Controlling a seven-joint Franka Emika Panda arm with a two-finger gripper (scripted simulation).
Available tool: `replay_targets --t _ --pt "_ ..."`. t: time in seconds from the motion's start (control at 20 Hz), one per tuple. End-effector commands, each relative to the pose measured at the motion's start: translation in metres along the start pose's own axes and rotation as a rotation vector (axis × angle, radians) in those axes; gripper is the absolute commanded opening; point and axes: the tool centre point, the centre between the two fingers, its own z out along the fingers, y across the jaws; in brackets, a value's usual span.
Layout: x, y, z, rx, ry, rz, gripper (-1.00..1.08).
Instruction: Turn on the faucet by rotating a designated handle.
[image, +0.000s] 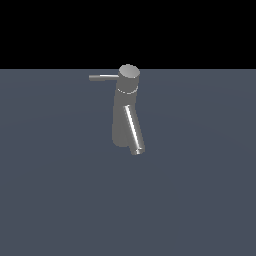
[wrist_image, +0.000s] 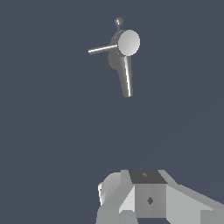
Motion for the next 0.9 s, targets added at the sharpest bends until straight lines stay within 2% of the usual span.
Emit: replay_targets --t 0.0,0.4,0.85 --pt "0.0 0.0 0.0 0.0 0.0 0.0 -1.0" --pt "0.004 -0.005 0.009 0.015 0.012 0.044 -1.0" --pt "0.02 -0.022 0.038 0.068 0.055 0.195 -1.0"
